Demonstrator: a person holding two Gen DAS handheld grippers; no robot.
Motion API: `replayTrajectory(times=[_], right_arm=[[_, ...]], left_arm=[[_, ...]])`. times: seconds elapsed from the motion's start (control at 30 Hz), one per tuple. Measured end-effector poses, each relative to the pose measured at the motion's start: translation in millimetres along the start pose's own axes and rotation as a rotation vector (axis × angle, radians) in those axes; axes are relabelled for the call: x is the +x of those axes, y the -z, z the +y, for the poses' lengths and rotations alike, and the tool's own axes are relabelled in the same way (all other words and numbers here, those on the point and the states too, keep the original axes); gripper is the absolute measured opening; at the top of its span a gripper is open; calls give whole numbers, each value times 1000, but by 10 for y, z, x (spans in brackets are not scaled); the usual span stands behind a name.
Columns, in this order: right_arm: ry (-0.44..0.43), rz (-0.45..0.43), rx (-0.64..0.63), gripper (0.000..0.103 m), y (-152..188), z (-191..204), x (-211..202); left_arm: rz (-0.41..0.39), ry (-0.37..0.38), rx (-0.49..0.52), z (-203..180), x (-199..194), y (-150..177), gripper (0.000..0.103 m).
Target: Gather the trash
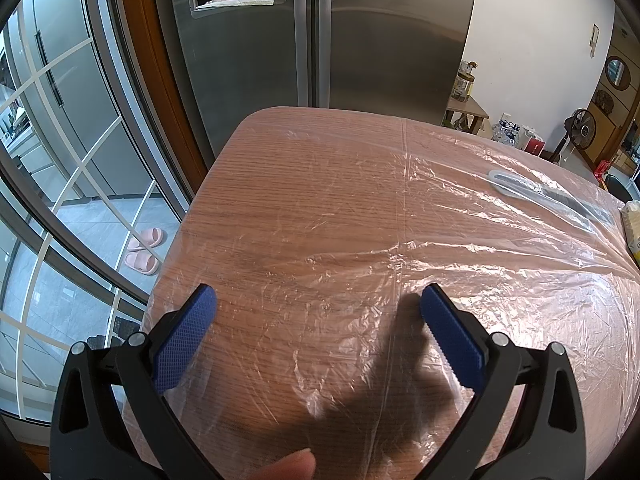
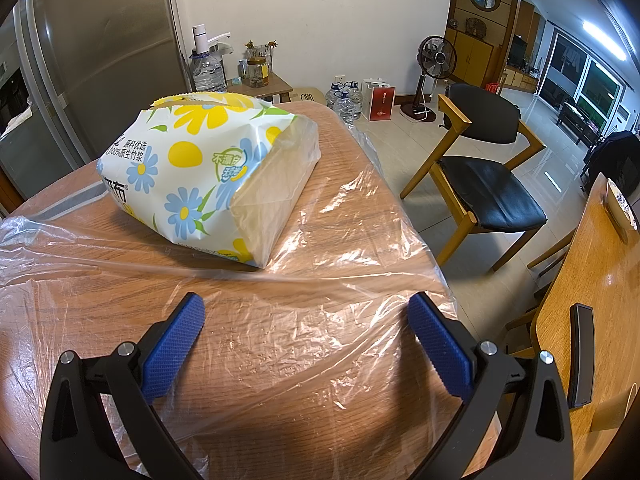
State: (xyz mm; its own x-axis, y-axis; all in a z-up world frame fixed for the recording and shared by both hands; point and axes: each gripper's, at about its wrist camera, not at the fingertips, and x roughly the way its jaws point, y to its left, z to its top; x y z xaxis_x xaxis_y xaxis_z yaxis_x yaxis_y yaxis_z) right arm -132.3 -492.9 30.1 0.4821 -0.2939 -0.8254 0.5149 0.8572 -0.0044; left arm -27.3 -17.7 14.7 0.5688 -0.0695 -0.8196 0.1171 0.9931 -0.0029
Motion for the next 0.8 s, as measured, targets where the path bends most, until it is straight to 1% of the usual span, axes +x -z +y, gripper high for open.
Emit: replayTrajectory(times=[0.8], right_arm=[[0, 0, 0, 99, -1, -1, 2]], left_arm=[[-1, 1, 2, -20, 8, 7, 102]])
